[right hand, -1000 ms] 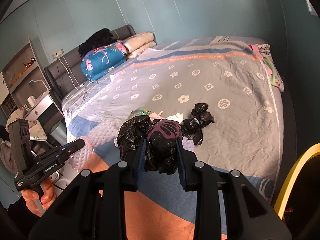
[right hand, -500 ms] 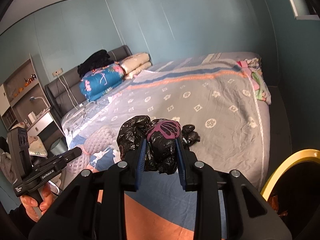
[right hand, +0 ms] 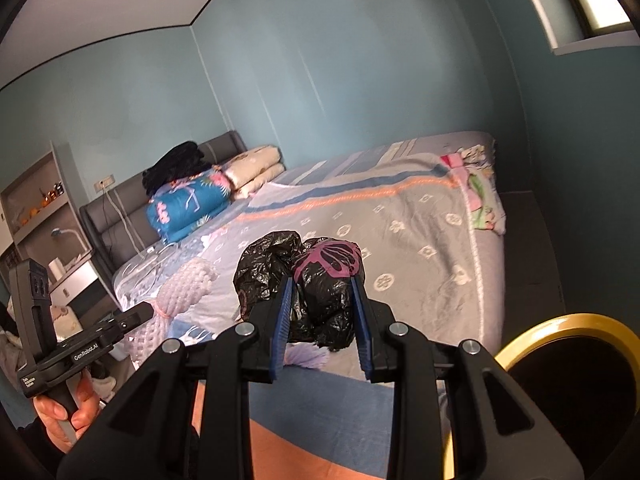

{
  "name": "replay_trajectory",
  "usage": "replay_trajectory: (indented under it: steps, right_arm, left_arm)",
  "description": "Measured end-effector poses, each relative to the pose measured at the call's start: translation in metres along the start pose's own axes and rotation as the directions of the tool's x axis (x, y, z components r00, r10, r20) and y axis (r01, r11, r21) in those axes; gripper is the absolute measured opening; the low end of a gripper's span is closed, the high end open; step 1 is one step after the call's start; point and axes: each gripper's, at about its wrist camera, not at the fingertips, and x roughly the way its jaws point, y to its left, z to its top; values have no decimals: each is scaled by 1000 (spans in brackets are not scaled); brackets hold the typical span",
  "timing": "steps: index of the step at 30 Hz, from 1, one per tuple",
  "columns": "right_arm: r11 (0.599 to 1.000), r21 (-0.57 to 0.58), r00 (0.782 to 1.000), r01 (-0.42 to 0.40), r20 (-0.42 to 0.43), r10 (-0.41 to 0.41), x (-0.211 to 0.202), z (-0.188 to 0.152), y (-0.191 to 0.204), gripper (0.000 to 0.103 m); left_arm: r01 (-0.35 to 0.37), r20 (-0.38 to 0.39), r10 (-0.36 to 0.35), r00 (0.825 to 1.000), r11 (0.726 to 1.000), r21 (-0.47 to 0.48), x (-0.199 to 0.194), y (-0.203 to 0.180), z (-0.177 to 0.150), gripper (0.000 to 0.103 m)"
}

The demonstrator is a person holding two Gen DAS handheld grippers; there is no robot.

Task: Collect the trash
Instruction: 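Carry the foam net and black bag with both tools over the yellow bin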

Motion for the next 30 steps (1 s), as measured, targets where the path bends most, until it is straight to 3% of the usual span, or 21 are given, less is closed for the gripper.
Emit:
replay_trajectory:
  steps: [15,30]
  right_arm:
    - [986,66,983,150,93,-156,-64,2,-57,28]
    - [936,168,941,311,86,-328,-100,-13,-132,28]
  left_arm:
    - [109,-11,-109,994,992,59,16,-82,8,18]
    - [231,-167,-201,965,955,185,66,-173,-18,19]
